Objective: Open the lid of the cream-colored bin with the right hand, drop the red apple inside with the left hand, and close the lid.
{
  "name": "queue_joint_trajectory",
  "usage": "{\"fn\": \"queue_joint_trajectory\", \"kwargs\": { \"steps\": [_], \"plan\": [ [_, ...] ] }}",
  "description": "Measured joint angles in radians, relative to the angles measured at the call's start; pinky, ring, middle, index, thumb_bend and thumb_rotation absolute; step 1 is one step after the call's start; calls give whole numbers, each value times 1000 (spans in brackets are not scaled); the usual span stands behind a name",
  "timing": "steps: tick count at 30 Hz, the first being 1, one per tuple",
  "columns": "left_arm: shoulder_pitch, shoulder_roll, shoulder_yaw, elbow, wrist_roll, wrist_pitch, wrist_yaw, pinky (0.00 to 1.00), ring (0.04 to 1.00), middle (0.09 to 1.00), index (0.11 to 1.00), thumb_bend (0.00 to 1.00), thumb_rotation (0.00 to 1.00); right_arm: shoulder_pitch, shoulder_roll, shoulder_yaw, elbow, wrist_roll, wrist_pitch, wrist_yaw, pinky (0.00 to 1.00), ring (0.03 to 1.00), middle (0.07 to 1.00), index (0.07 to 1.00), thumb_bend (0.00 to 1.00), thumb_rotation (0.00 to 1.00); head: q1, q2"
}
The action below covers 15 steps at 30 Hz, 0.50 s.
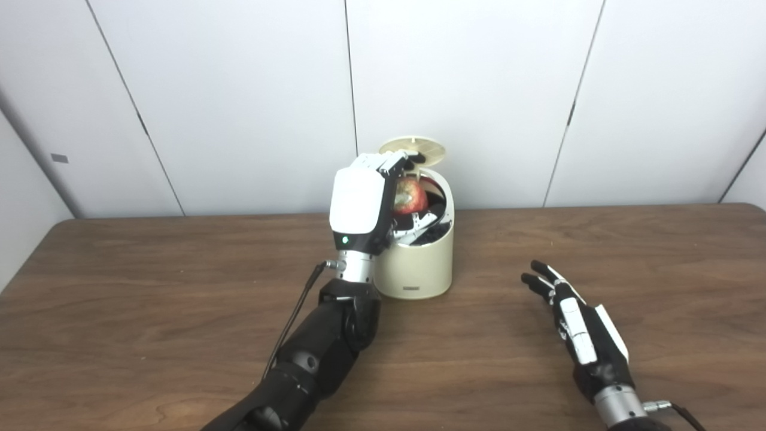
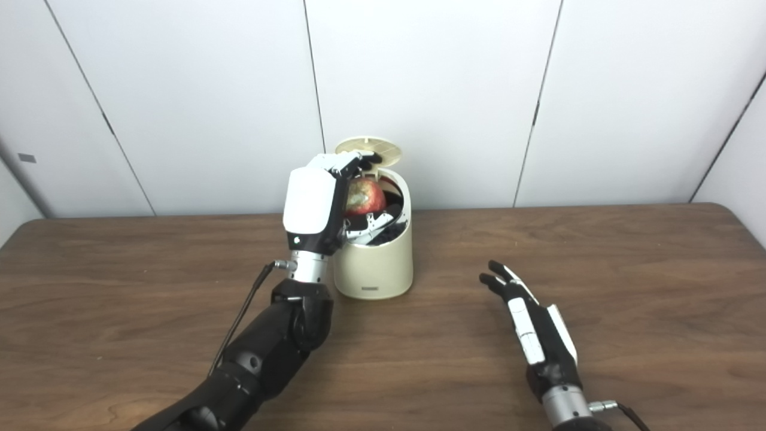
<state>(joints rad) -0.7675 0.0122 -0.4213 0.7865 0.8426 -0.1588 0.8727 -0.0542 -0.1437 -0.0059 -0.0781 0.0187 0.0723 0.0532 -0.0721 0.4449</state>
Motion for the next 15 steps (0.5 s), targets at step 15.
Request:
{"fn": "queue_joint_trajectory", "kwargs": {
  "steps": [15],
  "plan": [
    [10,-1,13,-17,-25,-32,-11,582,652,673,655,901,70,1,0,-4,1,-2,-3,-1,982,886,826,876,580,1000,-2,3]
  ]
}}
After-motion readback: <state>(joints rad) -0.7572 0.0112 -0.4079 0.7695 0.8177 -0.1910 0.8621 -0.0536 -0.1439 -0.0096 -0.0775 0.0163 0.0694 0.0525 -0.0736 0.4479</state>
